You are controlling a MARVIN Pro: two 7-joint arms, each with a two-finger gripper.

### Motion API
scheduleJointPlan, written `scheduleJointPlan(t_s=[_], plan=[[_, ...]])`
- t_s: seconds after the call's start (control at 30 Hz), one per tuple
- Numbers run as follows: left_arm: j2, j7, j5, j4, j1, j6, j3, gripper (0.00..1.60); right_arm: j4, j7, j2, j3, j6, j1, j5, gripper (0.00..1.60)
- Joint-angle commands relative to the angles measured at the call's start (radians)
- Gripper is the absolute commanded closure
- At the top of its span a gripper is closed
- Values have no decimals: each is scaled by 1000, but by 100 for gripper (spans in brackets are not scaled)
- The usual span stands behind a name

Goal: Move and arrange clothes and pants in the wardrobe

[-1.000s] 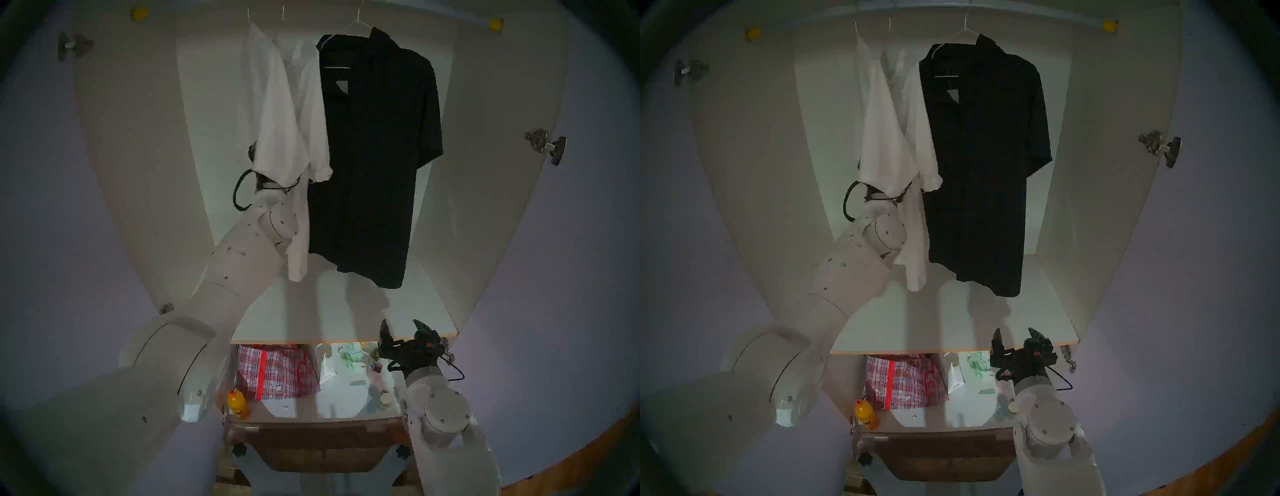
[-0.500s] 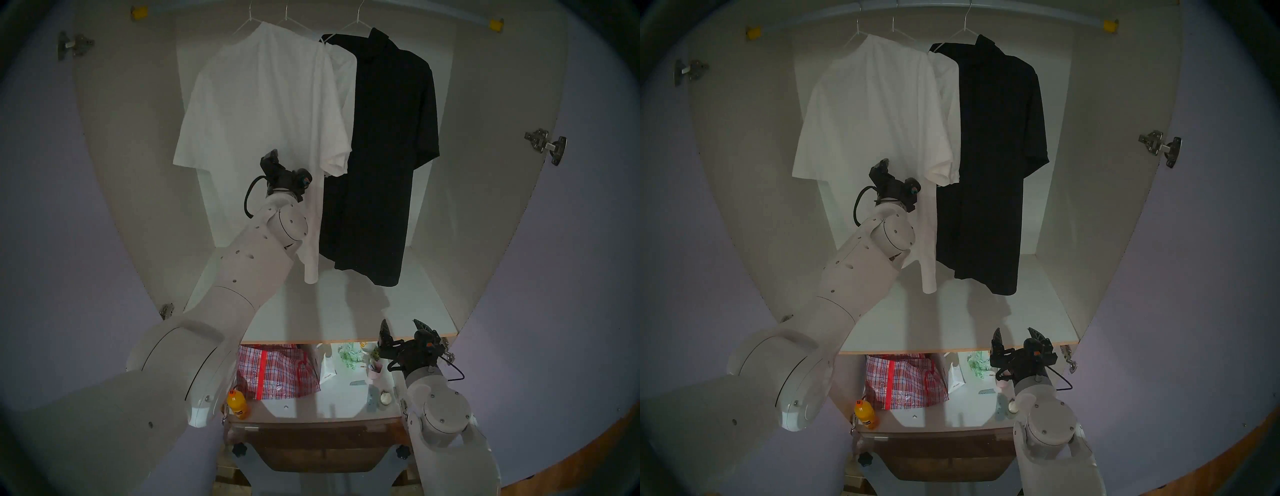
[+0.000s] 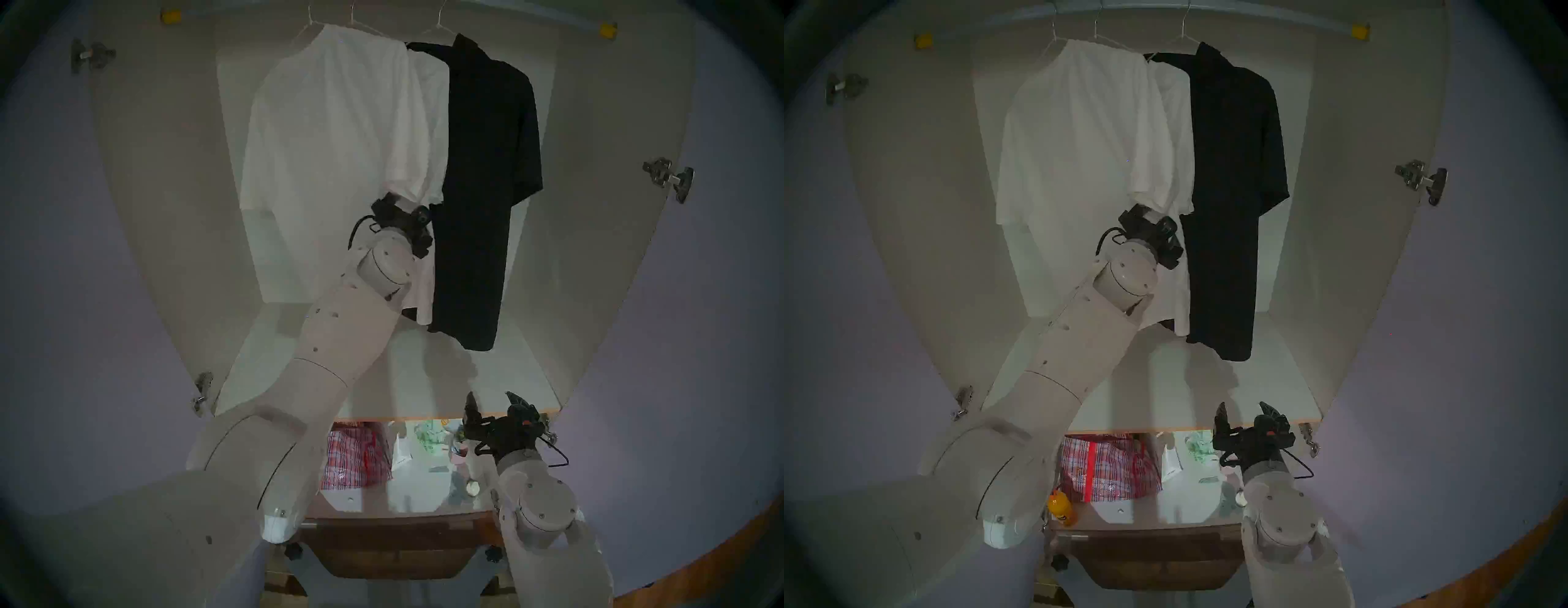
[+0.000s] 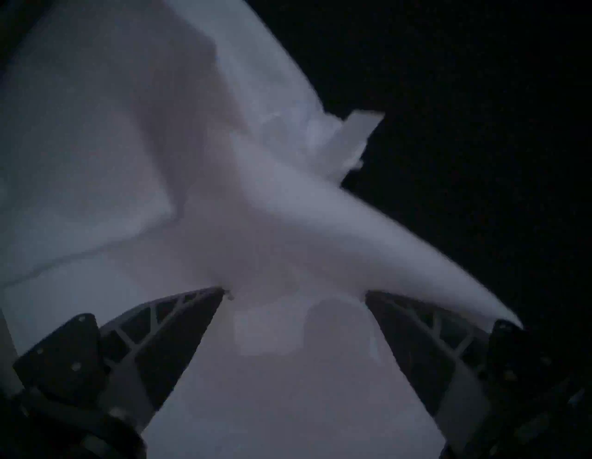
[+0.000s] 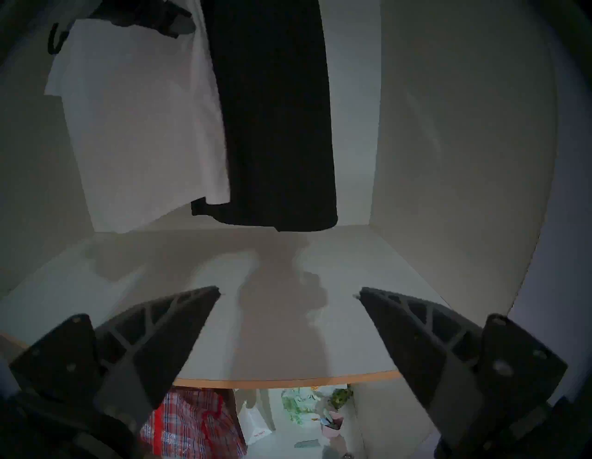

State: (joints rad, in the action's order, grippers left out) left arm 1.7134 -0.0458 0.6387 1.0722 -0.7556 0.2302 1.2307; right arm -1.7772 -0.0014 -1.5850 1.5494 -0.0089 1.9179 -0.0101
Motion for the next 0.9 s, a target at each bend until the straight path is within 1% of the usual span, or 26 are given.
scheduleJointPlan(t_s=[0.0,0.17,0.23,0.37,0.5,0.57,0.6,0.67,0.7,0.77,0.83,0.87], plan=[[38,6,4,62,9,29,-13,0,-27,0,-3,-2,-5,-9,2,0],[53,-5,-5,62,5,32,-29,0,-27,0,-3,-2,-5,-9,2,0],[66,-21,-26,55,4,27,-26,0,-27,0,-3,-2,-5,-9,2,0],[82,-40,-40,61,-12,7,-52,0,-26,0,-3,-2,-5,-9,2,0],[97,-54,-48,81,-30,-7,-91,0,-26,0,-3,-2,-6,-9,2,0],[113,-57,-73,91,-37,0,-89,0,-26,0,-3,-2,-6,-9,2,0],[115,-51,-71,95,-37,3,-92,0,-26,0,-3,-2,-6,-9,2,0],[115,-47,-70,97,-36,5,-95,0,-26,1,-3,-2,-5,-9,2,0],[113,-24,-55,92,-33,10,-99,0,-26,1,-3,-2,-5,-9,2,0],[110,-11,-55,92,-36,20,-92,0,-27,1,-4,-2,-5,-9,2,0],[88,-11,-53,110,-51,9,-93,0,-27,1,-4,-2,-5,-8,2,0],[74,-18,-65,134,-73,-11,-89,0,-28,1,-4,-2,-5,-8,2,0]])
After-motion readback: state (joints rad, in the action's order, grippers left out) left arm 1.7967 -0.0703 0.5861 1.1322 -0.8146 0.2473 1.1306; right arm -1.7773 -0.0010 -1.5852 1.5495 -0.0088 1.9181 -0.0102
